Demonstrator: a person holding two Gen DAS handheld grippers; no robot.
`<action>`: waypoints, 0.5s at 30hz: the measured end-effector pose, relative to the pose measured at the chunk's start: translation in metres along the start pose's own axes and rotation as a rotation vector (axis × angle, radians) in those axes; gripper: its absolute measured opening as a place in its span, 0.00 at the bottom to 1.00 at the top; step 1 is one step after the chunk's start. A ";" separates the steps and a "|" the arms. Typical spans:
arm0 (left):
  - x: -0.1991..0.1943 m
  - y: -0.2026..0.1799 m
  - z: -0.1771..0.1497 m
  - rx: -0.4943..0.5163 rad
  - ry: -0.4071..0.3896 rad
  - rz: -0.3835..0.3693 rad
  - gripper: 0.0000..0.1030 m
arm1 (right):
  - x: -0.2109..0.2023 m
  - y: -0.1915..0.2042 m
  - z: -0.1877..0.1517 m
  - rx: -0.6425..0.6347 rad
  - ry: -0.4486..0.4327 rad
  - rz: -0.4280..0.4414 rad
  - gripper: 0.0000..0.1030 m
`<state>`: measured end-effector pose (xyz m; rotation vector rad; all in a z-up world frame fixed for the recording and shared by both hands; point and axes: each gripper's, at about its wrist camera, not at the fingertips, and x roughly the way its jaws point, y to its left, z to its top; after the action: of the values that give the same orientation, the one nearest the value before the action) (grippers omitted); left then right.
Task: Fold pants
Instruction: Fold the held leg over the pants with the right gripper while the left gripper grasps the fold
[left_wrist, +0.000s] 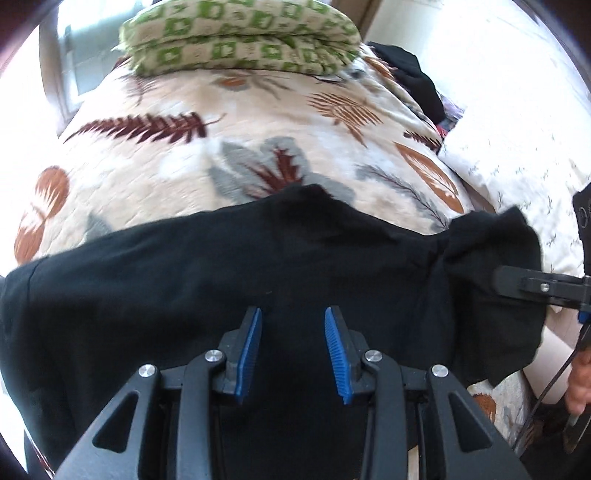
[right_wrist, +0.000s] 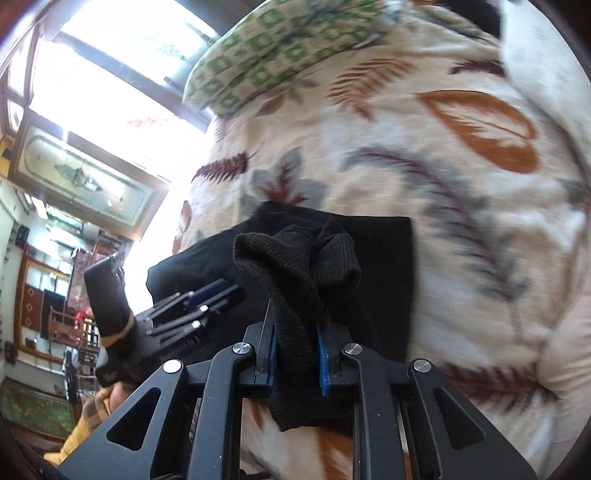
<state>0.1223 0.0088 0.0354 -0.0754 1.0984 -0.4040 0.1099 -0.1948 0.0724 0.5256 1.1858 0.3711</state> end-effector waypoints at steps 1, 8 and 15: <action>-0.002 0.005 -0.001 -0.006 -0.005 -0.003 0.37 | 0.010 0.009 0.002 -0.008 0.005 0.001 0.15; -0.015 0.031 -0.010 -0.056 -0.022 -0.006 0.37 | 0.057 0.022 0.000 0.044 0.071 0.006 0.52; -0.018 0.030 -0.010 -0.118 -0.011 -0.116 0.37 | 0.000 -0.002 -0.012 0.045 -0.054 0.005 0.52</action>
<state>0.1150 0.0442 0.0380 -0.2467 1.1102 -0.4421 0.0987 -0.1942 0.0682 0.5746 1.1432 0.3331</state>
